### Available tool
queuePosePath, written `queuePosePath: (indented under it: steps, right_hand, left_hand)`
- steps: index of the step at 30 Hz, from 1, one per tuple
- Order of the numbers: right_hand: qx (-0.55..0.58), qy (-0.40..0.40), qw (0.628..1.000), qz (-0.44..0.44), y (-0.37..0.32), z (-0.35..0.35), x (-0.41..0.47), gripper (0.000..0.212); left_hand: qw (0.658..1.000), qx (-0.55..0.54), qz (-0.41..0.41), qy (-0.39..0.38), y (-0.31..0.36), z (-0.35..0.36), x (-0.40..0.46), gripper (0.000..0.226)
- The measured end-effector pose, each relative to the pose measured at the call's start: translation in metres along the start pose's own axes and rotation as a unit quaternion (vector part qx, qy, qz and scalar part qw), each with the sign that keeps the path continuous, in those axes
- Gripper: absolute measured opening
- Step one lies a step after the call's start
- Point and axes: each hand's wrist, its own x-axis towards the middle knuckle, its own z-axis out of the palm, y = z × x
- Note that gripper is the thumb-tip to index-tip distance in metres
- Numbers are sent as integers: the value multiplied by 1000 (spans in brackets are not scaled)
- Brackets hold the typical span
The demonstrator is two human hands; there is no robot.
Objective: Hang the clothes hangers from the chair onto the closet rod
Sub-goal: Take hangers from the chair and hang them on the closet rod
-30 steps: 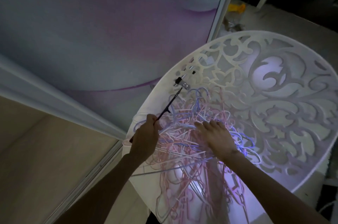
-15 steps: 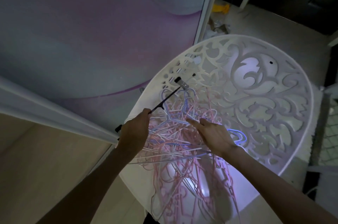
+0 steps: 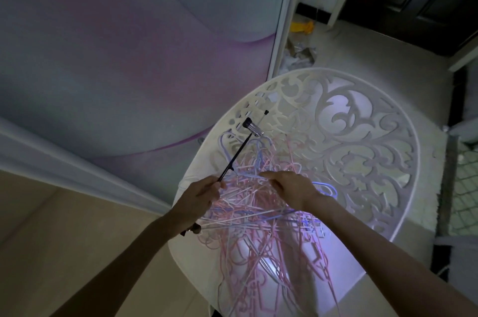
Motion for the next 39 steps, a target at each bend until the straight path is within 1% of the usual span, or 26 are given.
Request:
queuePosePath:
  steps: [2, 3, 4, 5, 7, 8, 9, 10, 12, 13, 14, 15, 16, 17, 18, 19, 21, 23, 25, 28, 30, 32, 34, 36, 37, 39]
  right_hand:
    - [4, 3, 1000, -4, -4, 0, 0, 42]
    - [-1, 18, 1000, -6, -5, -2, 0, 41]
    - [-4, 33, 999, -8, -7, -4, -3, 40]
    - [-6, 40, 999, -10, -9, -5, -6, 38]
    - [-6, 42, 999, -13, -10, -10, -12, 36]
    - [-3, 45, 999, -18, -10, -11, -15, 36]
    - [0, 48, 999, -23, -11, -14, -20, 35]
    - [6, 55, 998, -28, -11, -17, -24, 35]
    - [24, 71, 997, -25, -12, -21, -33, 34]
    - [33, 73, 997, -20, -14, -23, -36, 33]
    - [41, 71, 997, -16, -16, -24, -40, 32]
    - [50, 64, 997, -10, -18, -25, -43, 32]
    - [56, 57, 997, -12, -21, -25, -47, 32]
    - [59, 52, 997, -12, -25, -24, -51, 33]
    - [57, 54, 997, -14, -28, -23, -54, 33]
    - [50, 59, 997, -14, -32, -22, -58, 34]
    - [26, 87, 996, -14, -37, -18, -63, 34]
    - [-1, 114, 993, -13, -41, -8, -63, 34]
    - [-13, 124, 992, -12, -46, 4, -60, 34]
    - [-15, 141, 990, -4, -51, 23, -50, 34]
    - [22, 143, 989, -6, -50, 26, -46, 34]
    - [73, 137, 988, -29, -46, 29, -45, 33]
    - [105, 133, 985, -42, -43, 30, -53, 31]
    - [126, 126, 983, -34, -40, 32, -67, 31]
    - [140, 121, 983, -22, -39, 33, -76, 31]
    - [159, 122, 980, 8, -41, 40, -89, 31]
  left_hand:
    - [1000, 8, -4, -6, 2, 2, -2, 23]
    - [999, 40, 7, 1, 3, 2, -2, 22]
    - [993, 112, 30, 16, 1, 1, -1, 25]
    - [975, 213, 51, 33, 0, 0, -3, 33]
    - [911, 393, 106, 69, 7, 1, -8, 33]
    - [887, 434, 140, 80, 12, 2, -13, 30]
    - [872, 453, 166, 79, 21, 4, -20, 32]
    - [869, 456, 178, 65, 26, 5, -26, 36]
    - [879, 429, 204, 39, 28, 4, -39, 36]
    - [886, 405, 221, 44, 28, 4, -48, 35]
    - [895, 372, 238, 65, 29, 6, -57, 34]
    - [912, 310, 249, 99, 29, 9, -64, 31]
    - [938, 211, 236, 143, 33, 11, -72, 27]
    - [960, 80, 192, 185, 38, 13, -78, 28]
    - [965, -41, 125, 225, 44, 10, -81, 32]
    - [956, -137, 55, 252, 49, 3, -86, 34]
    - [937, -214, -41, 275, 47, -17, -93, 33]
    - [928, -250, -82, 264, 32, -33, -99, 32]
    - [928, -256, -111, 248, 12, -35, -104, 33]
    - [931, -256, -134, 223, -21, -33, -109, 37]
    - [922, -306, -139, 194, -41, -31, -113, 38]
    - [897, -387, -141, 159, -62, -27, -118, 40]
    - [861, -469, -138, 138, -71, -17, -123, 41]
    - [841, -507, -129, 138, -69, -4, -127, 41]
    - [840, -508, -127, 140, -64, 4, -129, 41]
    - [852, -489, -126, 142, -53, 19, -129, 43]
